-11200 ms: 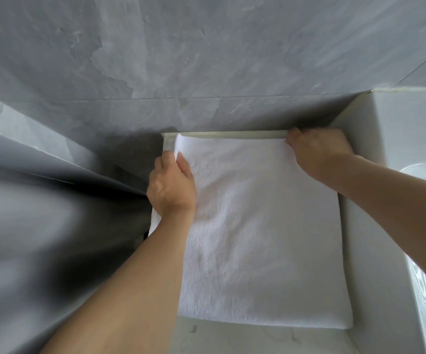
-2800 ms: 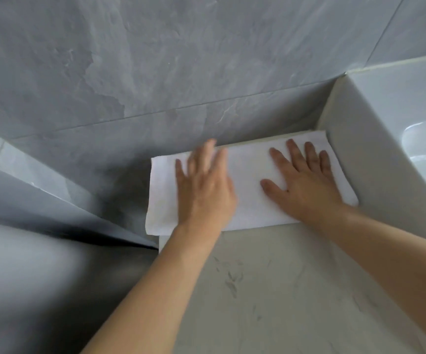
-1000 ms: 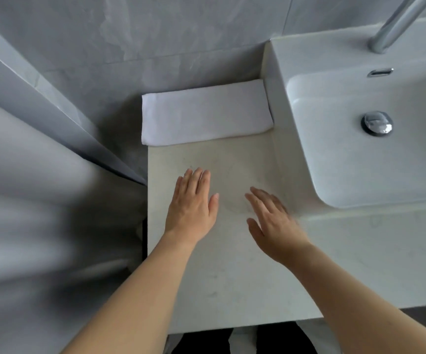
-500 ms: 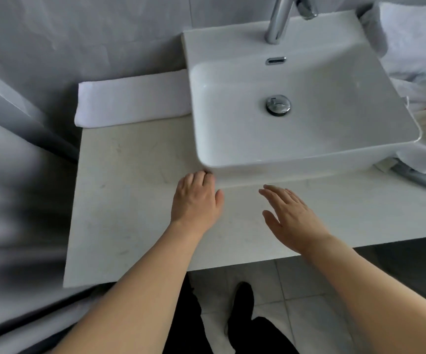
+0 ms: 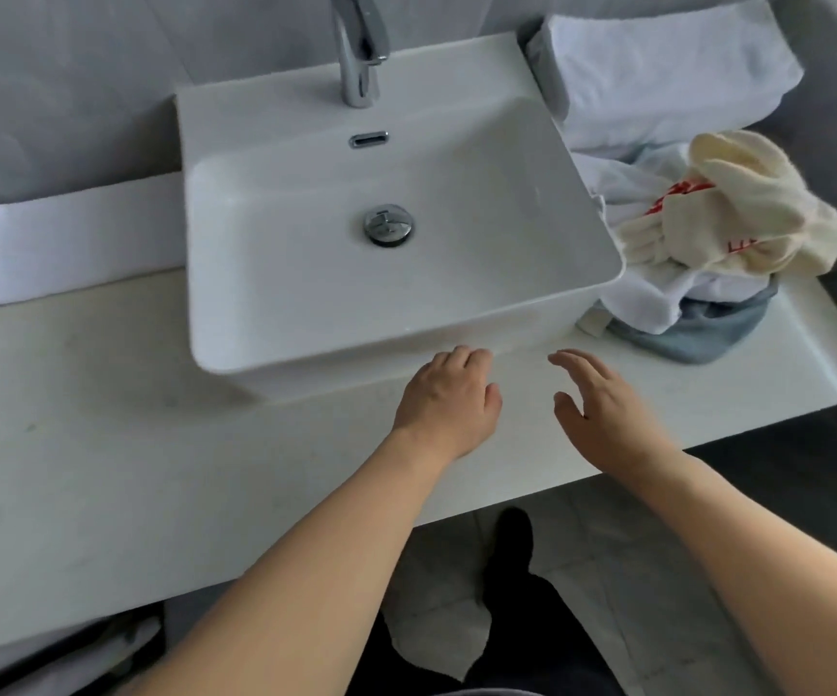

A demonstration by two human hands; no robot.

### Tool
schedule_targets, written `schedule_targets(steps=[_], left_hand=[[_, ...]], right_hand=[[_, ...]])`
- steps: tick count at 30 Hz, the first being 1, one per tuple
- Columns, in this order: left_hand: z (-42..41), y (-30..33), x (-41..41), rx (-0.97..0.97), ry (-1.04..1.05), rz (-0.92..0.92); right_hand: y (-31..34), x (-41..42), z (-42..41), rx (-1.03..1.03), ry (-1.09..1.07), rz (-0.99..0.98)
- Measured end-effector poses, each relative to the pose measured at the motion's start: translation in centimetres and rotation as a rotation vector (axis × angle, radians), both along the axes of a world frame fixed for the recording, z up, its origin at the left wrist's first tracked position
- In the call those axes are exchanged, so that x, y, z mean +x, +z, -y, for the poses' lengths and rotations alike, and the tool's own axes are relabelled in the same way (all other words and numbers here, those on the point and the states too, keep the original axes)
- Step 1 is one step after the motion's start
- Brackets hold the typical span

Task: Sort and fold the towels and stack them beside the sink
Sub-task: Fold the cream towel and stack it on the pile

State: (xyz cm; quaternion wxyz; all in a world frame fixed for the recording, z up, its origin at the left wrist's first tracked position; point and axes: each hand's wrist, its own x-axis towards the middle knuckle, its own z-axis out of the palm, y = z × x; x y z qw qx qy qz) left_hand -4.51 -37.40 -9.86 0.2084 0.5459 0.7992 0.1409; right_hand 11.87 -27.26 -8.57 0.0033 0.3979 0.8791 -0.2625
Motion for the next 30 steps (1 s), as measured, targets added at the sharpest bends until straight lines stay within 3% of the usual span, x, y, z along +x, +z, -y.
schedule_targets(steps=[3,7,14,20,23,26,29,30], left_hand=[[-3.9,-0.4,3.3,-0.027,0.052,0.055],[-8.4,-0.2,7.6,0.004,0.105,0.134],[-17.3,1.7,11.3,0.305,0.083,0.229],[-27.6,1.6,13.3,0.411,0.291,0.232],[-31.4,0.4,13.7,0.318,0.353,0.113],[-33.3,0.4,14.1,0.136,0.445,0.0],[-33.4,1.6,14.2,0.216,0.472,0.122],[-32.9,2.0,14.0,0.285,0.529,0.314]], right_hand=[[0.1,3.1,-4.6,0.027,-0.012,-0.033],[0.7,6.3,-10.7,0.252,-0.01,-0.073],[3.3,8.9,-20.9,0.385,-0.088,-0.116],[3.3,10.2,-28.0,0.304,-0.161,-0.042],[2.8,10.9,-32.0,0.249,-0.124,0.005],[2.1,11.6,-34.2,0.15,-0.022,-0.081],[1.8,12.0,-34.9,0.047,-0.016,-0.152],[1.7,12.1,-34.9,0.012,-0.028,-0.16]])
